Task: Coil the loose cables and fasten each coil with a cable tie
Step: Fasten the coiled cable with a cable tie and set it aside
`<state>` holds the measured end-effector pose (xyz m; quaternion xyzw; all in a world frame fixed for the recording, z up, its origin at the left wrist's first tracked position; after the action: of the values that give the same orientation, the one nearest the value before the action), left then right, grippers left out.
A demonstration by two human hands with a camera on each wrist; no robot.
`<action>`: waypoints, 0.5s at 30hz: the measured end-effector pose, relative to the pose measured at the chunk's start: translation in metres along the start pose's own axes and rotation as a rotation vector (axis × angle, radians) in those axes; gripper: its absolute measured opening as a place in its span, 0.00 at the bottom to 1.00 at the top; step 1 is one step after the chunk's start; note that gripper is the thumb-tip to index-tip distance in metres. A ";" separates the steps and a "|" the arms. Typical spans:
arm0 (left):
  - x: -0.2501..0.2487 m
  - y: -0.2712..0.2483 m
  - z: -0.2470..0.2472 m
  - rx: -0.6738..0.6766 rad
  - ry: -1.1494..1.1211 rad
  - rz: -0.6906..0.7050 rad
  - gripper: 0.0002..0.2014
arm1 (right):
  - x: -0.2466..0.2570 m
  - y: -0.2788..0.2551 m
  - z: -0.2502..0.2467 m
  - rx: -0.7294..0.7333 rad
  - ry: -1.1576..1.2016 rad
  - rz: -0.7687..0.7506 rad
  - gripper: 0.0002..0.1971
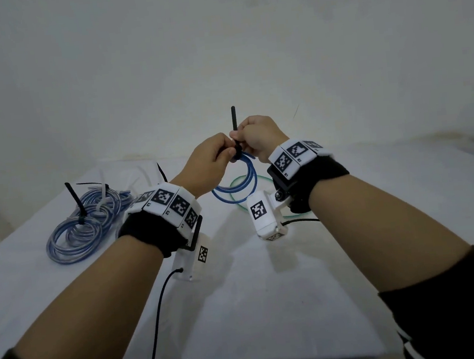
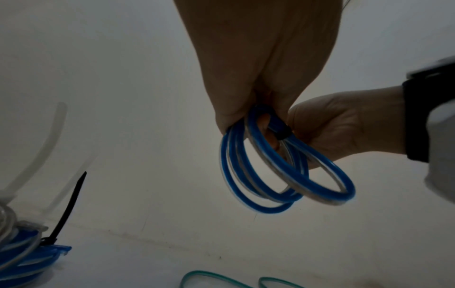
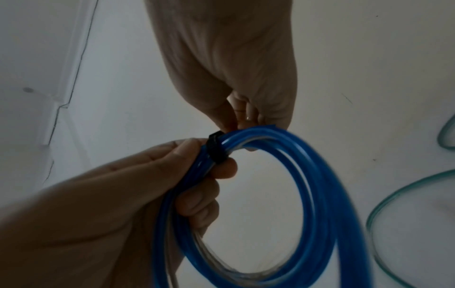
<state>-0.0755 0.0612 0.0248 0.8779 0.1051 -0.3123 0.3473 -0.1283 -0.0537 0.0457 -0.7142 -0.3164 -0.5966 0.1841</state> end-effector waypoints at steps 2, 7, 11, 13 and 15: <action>0.002 0.003 0.001 0.024 0.003 0.000 0.04 | 0.001 0.002 0.000 0.014 0.012 0.023 0.13; 0.006 0.007 0.005 0.074 -0.001 0.002 0.04 | 0.001 0.007 -0.003 0.024 0.009 0.110 0.13; 0.009 0.010 0.006 0.067 -0.035 -0.023 0.04 | -0.002 0.008 -0.006 0.004 0.052 0.080 0.14; 0.011 0.013 0.003 0.043 -0.028 -0.046 0.05 | -0.002 0.007 -0.008 0.030 0.087 0.006 0.11; 0.014 0.016 -0.002 -0.023 -0.002 -0.074 0.06 | 0.001 0.004 -0.012 -0.007 0.076 -0.087 0.08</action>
<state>-0.0579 0.0503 0.0257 0.8691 0.1408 -0.3246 0.3456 -0.1344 -0.0637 0.0493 -0.6772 -0.3378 -0.6318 0.1677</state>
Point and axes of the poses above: each hand's wrist, its own y-axis towards the middle knuckle, its own z-axis out of the palm, x = y × z, the point moved 3 cm from there along y, towards the middle knuckle
